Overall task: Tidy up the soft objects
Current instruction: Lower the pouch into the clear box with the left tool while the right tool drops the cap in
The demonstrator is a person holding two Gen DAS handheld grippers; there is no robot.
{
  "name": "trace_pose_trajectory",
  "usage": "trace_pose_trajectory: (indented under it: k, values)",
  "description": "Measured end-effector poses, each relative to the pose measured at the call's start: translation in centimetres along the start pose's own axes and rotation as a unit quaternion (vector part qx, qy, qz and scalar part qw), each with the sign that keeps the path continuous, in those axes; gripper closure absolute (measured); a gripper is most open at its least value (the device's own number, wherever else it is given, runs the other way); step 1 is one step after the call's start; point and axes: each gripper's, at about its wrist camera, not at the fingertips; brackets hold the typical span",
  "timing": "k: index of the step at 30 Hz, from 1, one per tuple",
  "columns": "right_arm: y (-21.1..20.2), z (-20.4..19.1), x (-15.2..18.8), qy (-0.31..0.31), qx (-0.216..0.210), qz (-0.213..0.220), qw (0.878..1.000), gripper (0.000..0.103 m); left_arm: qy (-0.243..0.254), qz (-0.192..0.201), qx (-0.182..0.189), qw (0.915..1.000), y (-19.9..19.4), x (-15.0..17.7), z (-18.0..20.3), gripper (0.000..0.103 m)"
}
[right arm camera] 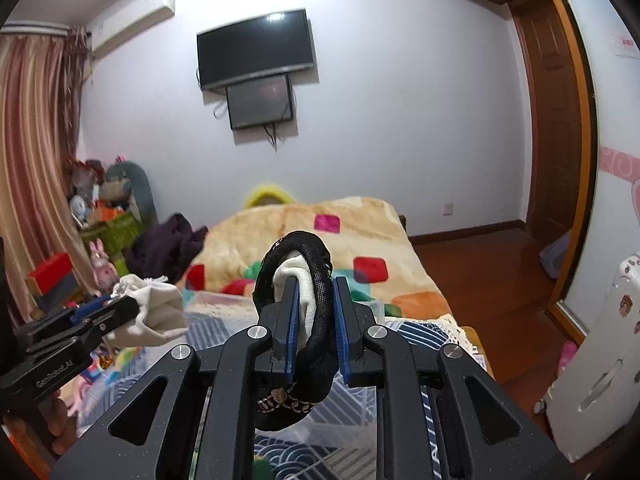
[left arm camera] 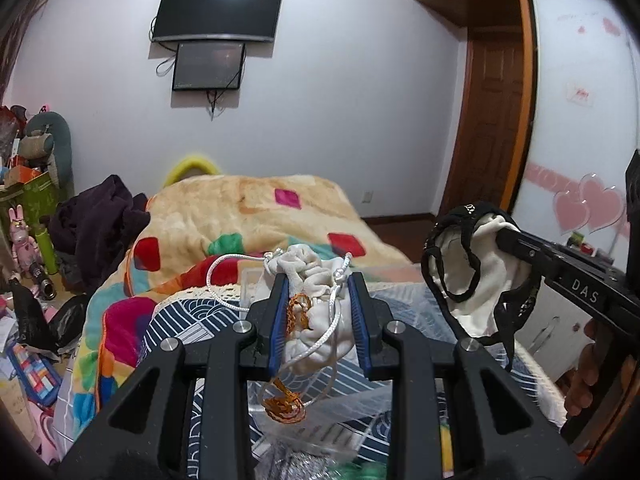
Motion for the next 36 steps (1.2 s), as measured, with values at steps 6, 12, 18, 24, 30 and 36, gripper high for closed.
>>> trace_pose_trajectory:
  k: [6, 12, 18, 24, 30, 36]
  values:
    - [2.9, 0.5, 0.8, 0.000, 0.001, -0.051, 0.999, 0.088, 0.007, -0.042, -0.010, 0.9991, 3.2, 0.4, 0.1, 0.074]
    - [4.6, 0.8, 2.0, -0.010, -0.009, -0.109, 0.994, 0.088, 0.023, -0.100, 0.009, 0.9947, 6.2, 1.7, 0.4, 0.074]
    - [4.9, 0.9, 3.0, -0.025, -0.016, -0.147, 0.989, 0.088, 0.041, -0.141, 0.009, 0.9891, 8.2, 2.9, 1.0, 0.073]
    - [4.8, 1.1, 2.9, -0.029, -0.024, -0.162, 0.986, 0.085, 0.035, -0.163, 0.008, 0.9860, 8.2, 2.9, 1.1, 0.062]
    - [4.2, 1.1, 3.0, -0.036, -0.026, -0.168, 0.985, 0.070, 0.039, -0.154, 0.003, 0.9872, 6.8, 3.1, 1.2, 0.045]
    - [2.3, 0.3, 2.7, -0.062, -0.007, -0.138, 0.989, 0.048, 0.048, -0.119, -0.005, 0.9917, 3.8, 2.9, 1.5, 0.029]
Point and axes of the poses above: each gripper's, at about its wrist camera, not at the fingertips, and y roughly the way its jaws point, z to its right, x to its underside, and after that the axes turned 2 degrees about -y, right-handed
